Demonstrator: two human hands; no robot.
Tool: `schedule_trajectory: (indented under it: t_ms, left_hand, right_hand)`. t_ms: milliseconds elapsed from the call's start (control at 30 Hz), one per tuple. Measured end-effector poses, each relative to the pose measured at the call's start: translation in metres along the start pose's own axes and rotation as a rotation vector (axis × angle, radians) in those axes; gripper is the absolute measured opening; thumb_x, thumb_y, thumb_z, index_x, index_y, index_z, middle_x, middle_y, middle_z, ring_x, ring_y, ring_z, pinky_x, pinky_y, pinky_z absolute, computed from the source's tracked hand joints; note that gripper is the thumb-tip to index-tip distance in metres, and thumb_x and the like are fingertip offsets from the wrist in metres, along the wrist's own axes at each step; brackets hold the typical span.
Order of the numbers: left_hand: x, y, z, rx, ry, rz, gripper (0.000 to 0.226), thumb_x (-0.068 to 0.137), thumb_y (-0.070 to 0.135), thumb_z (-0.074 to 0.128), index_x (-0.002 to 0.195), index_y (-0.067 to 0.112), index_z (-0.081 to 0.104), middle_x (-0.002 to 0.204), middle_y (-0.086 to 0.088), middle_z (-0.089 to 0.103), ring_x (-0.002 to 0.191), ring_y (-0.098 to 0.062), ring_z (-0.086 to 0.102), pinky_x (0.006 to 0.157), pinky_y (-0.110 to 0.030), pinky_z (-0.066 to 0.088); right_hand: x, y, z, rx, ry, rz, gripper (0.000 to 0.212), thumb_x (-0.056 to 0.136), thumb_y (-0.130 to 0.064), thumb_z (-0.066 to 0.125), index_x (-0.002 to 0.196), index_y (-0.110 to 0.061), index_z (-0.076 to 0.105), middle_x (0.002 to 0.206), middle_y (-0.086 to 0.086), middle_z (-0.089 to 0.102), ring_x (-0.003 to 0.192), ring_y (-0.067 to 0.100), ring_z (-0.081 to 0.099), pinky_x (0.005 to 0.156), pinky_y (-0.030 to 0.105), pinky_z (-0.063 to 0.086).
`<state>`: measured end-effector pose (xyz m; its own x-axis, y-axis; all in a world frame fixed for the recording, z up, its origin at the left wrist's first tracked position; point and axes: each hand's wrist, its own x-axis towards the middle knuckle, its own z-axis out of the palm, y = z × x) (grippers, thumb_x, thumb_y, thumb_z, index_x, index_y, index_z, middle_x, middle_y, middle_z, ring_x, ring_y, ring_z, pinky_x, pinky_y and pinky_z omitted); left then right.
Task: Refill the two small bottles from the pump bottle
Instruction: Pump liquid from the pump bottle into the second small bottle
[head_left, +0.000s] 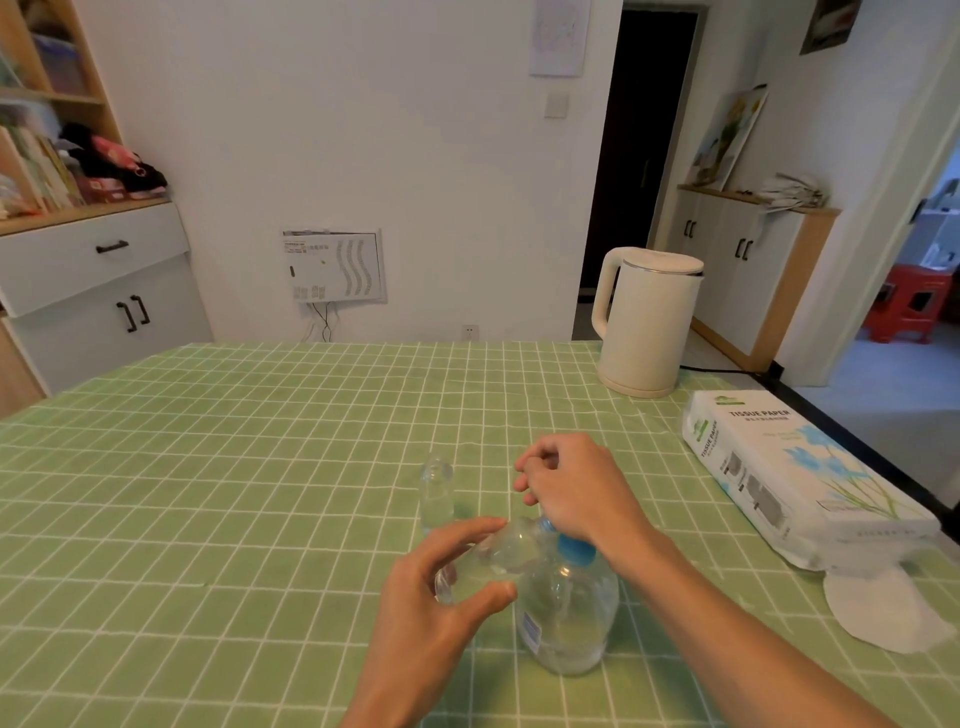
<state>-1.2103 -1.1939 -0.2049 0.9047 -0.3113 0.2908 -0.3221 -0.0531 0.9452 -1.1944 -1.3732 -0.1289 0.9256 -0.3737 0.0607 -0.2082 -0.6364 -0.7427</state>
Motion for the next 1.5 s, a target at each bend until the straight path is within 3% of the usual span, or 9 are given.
schedule_trajectory:
  t_ms: [200, 500, 633, 767, 1033, 1133, 1267, 1400, 1500]
  left_hand:
    - [0.001, -0.003, 0.0, 0.019, -0.01, -0.023, 0.066, 0.073, -0.001, 0.093, 0.11, 0.052, 0.077, 0.115, 0.019, 0.08, 0.113, -0.003, 0.073, 0.102, -0.031, 0.053]
    - [0.0, 0.006, -0.001, -0.006, -0.004, -0.005, 0.064, 0.075, 0.001, 0.093, 0.111, 0.051, 0.077, 0.116, 0.021, 0.08, 0.113, -0.001, 0.073, 0.099, -0.024, 0.051]
    - [0.0, 0.004, -0.002, -0.012, 0.001, -0.004, 0.06, 0.075, 0.004, 0.094, 0.113, 0.048, 0.078, 0.118, 0.019, 0.08, 0.115, -0.003, 0.072, 0.1, -0.027, 0.052]
    - [-0.001, 0.001, -0.001, -0.01, 0.002, -0.034, 0.055, 0.075, 0.001, 0.093, 0.113, 0.038, 0.08, 0.118, 0.02, 0.08, 0.116, -0.001, 0.072, 0.104, -0.029, 0.053]
    - [-0.005, 0.004, -0.001, 0.021, 0.004, -0.04, 0.055, 0.076, 0.001, 0.092, 0.117, 0.035, 0.078, 0.116, 0.022, 0.08, 0.116, 0.001, 0.071, 0.105, -0.027, 0.052]
    - [-0.006, 0.007, -0.001, 0.013, 0.011, -0.034, 0.055, 0.076, 0.0, 0.092, 0.117, 0.034, 0.078, 0.115, 0.021, 0.08, 0.114, 0.002, 0.072, 0.102, -0.02, 0.054]
    - [-0.003, 0.013, -0.002, 0.024, 0.001, -0.012, 0.055, 0.076, 0.002, 0.092, 0.119, 0.034, 0.078, 0.117, 0.023, 0.079, 0.114, 0.005, 0.071, 0.098, -0.01, 0.052]
    - [-0.003, 0.013, -0.003, 0.012, 0.005, -0.008, 0.056, 0.076, 0.003, 0.092, 0.119, 0.036, 0.078, 0.118, 0.023, 0.079, 0.115, 0.004, 0.071, 0.101, -0.012, 0.052]
    - [-0.004, 0.01, -0.001, -0.004, 0.007, -0.029, 0.056, 0.076, 0.003, 0.092, 0.118, 0.037, 0.078, 0.119, 0.021, 0.079, 0.116, 0.002, 0.071, 0.103, -0.019, 0.054]
  right_hand:
    - [-0.002, 0.0, 0.002, -0.028, 0.004, 0.013, 0.027, 0.1, -0.019, 0.052, 0.092, -0.008, 0.075, 0.083, 0.007, 0.08, 0.08, 0.03, 0.078, 0.077, 0.053, 0.063]
    - [-0.001, -0.011, -0.005, -0.131, -0.026, -0.014, 0.023, 0.099, -0.025, 0.055, 0.09, -0.019, 0.075, 0.083, 0.0, 0.079, 0.082, 0.023, 0.077, 0.081, 0.049, 0.064]
    - [0.001, -0.008, -0.005, -0.07, -0.02, 0.015, 0.025, 0.101, -0.022, 0.056, 0.091, -0.013, 0.076, 0.085, 0.003, 0.081, 0.083, 0.028, 0.078, 0.077, 0.054, 0.064]
    - [0.0, -0.002, -0.001, -0.018, -0.007, 0.027, 0.026, 0.103, -0.021, 0.058, 0.089, -0.012, 0.078, 0.082, -0.004, 0.08, 0.074, 0.015, 0.078, 0.078, 0.05, 0.065]
    - [-0.003, -0.001, 0.001, -0.014, 0.01, 0.032, 0.026, 0.101, -0.02, 0.057, 0.087, -0.014, 0.078, 0.08, -0.003, 0.08, 0.076, 0.023, 0.078, 0.077, 0.053, 0.065]
    - [-0.003, -0.004, -0.002, -0.025, -0.018, 0.041, 0.025, 0.099, -0.018, 0.057, 0.088, -0.011, 0.078, 0.08, -0.001, 0.08, 0.079, 0.025, 0.079, 0.079, 0.053, 0.065]
    - [-0.001, -0.011, -0.007, -0.085, -0.041, 0.014, 0.027, 0.098, -0.022, 0.055, 0.099, -0.002, 0.075, 0.092, 0.014, 0.081, 0.089, 0.037, 0.077, 0.082, 0.055, 0.064]
    - [0.001, -0.009, -0.006, -0.065, -0.035, 0.016, 0.024, 0.099, -0.02, 0.057, 0.093, -0.007, 0.077, 0.085, 0.007, 0.081, 0.084, 0.032, 0.079, 0.081, 0.053, 0.064]
    - [0.001, -0.004, -0.004, 0.003, 0.011, 0.028, 0.026, 0.101, -0.02, 0.058, 0.086, -0.016, 0.078, 0.08, -0.003, 0.08, 0.074, 0.019, 0.079, 0.08, 0.048, 0.065]
